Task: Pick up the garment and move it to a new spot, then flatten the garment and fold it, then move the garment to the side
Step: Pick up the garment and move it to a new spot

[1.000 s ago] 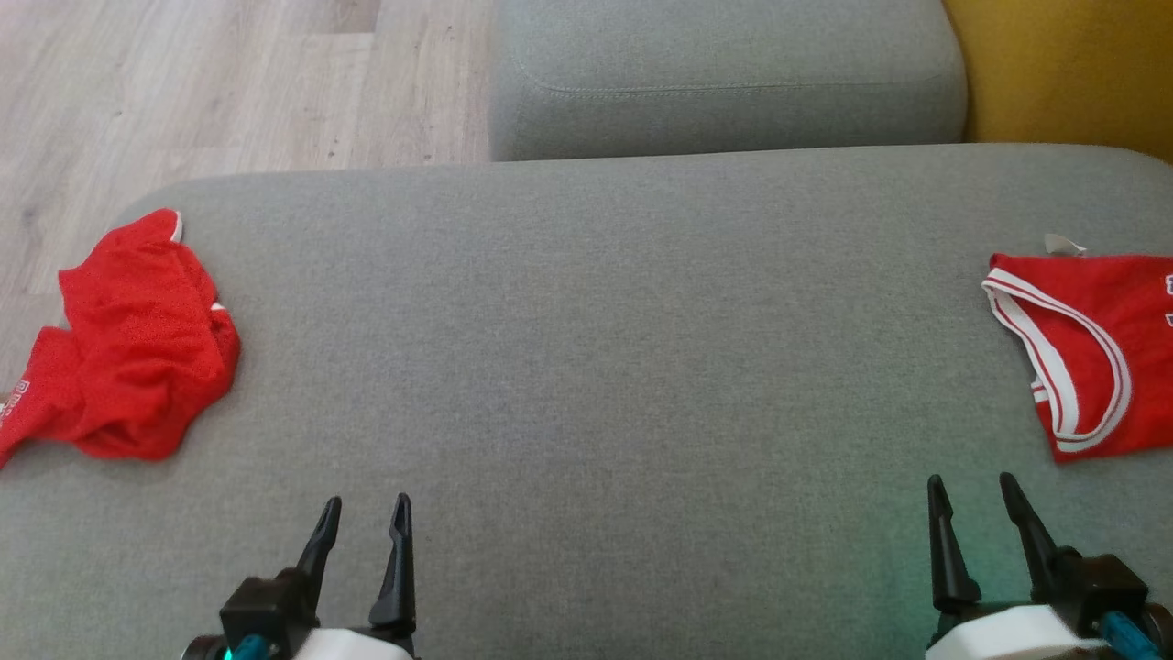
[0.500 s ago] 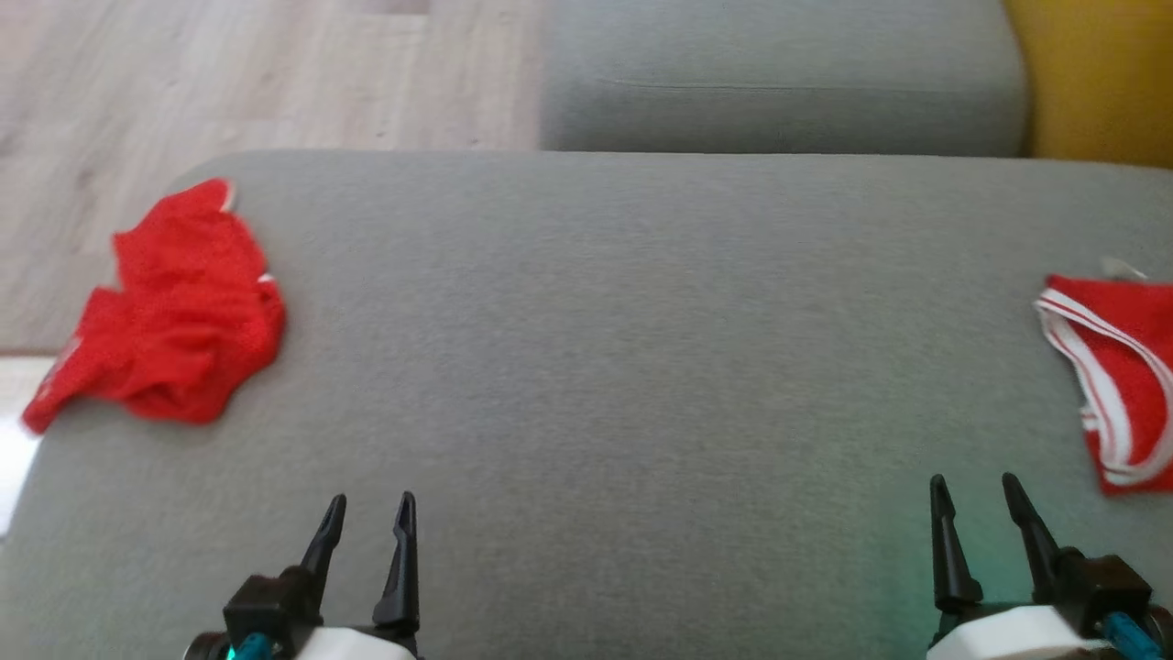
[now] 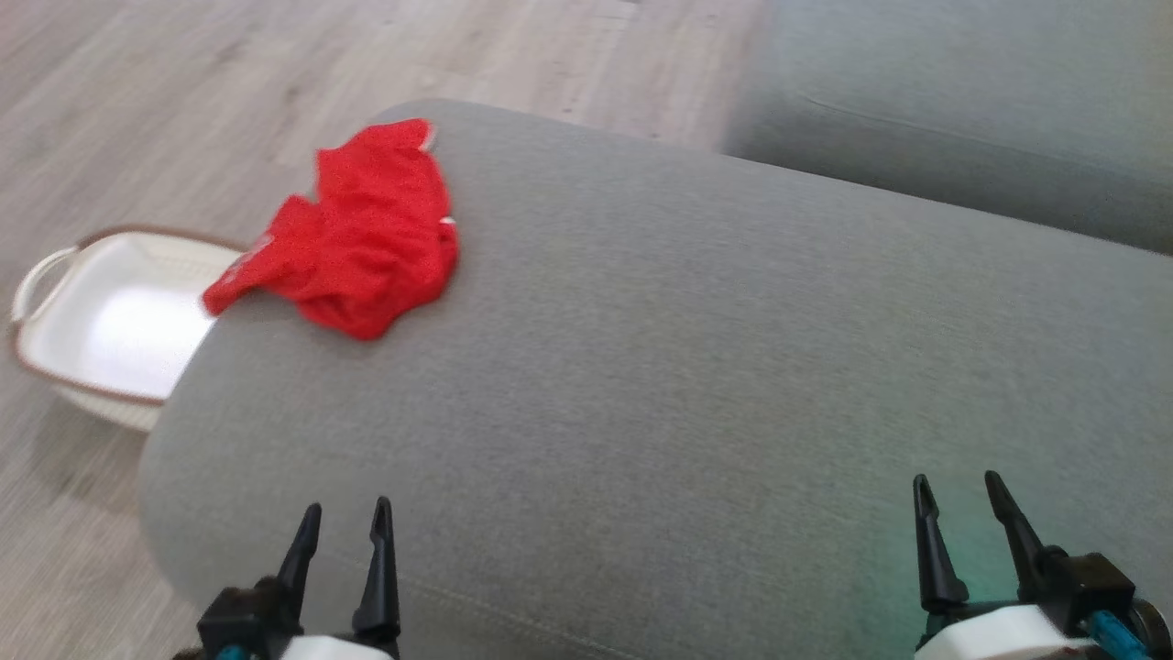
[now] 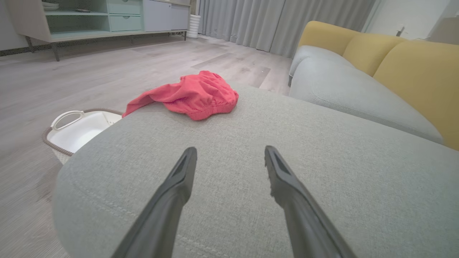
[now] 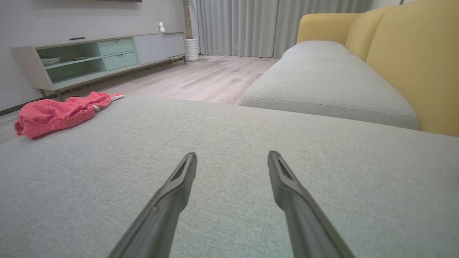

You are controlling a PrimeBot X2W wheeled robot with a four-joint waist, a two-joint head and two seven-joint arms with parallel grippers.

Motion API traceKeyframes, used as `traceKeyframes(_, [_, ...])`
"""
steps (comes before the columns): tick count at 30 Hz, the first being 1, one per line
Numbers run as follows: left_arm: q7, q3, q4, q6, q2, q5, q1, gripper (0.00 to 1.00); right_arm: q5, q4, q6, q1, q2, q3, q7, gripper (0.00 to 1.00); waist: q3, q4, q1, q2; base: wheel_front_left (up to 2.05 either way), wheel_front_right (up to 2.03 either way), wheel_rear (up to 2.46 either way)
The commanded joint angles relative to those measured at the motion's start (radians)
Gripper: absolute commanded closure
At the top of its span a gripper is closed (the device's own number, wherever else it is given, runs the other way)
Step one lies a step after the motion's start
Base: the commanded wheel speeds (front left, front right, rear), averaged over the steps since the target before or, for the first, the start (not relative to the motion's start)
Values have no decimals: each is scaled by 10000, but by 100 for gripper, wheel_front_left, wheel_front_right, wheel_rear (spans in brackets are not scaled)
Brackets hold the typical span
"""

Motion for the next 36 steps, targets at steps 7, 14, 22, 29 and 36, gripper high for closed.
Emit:
traceKeyframes(7, [-122, 579, -796, 165, -49, -413, -417, 0, -223, -354, -7, -543, -89, 351, -109, 0, 238, 116, 0, 0, 0, 0, 0])
traceKeyframes(14, [-122, 1656, -958, -60, -44, -600, -2670, 0, -844, -793, -7, -1353, -540, 317, -109, 0, 2064, -539, 0, 0, 0, 0, 0])
traceKeyframes(22, [730, 2315, 2220, 207, 822, -486, -6827, 0, -696, -1566, -7, -2531, -2057, 396, 204, 0, 4482, -1085, 0, 0, 0, 0, 0])
traceKeyframes(29, [1830, 2302, 5598, 348, 1252, -558, -9526, 0, -421, -2427, -7, -2909, -3008, 309, 626, 0, 5552, -1415, 0, 0, 0, 0, 0])
traceKeyframes(36, [2237, 2188, 8175, 244, 1564, -567, -10530, 100, -197, -2829, -7, -2842, -3084, 162, 805, 0, 5475, -1750, 0, 0, 0, 0, 0])
